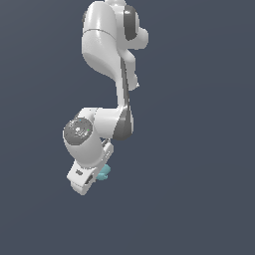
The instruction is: Pick up the object and move it to a goal position.
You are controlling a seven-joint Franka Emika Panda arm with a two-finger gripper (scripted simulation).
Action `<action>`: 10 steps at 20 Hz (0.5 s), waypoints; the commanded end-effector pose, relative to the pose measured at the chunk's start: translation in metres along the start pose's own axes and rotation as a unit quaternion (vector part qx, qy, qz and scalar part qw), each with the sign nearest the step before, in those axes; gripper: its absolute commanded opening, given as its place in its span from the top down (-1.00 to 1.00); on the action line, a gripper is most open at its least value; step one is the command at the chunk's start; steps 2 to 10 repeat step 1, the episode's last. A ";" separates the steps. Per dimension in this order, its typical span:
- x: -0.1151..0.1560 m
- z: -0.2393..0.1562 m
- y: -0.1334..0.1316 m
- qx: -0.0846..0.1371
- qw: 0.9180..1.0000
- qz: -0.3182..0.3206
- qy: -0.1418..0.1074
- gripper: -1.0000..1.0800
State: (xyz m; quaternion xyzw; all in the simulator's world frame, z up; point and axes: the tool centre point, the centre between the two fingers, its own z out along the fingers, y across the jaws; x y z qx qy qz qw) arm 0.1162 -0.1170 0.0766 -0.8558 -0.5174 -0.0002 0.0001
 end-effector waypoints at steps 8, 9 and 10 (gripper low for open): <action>0.000 0.000 0.001 0.000 1.000 0.000 0.000 1.00; 0.000 0.000 0.001 0.000 1.000 0.000 0.000 1.00; 0.000 0.000 0.001 0.000 1.000 0.000 0.000 1.00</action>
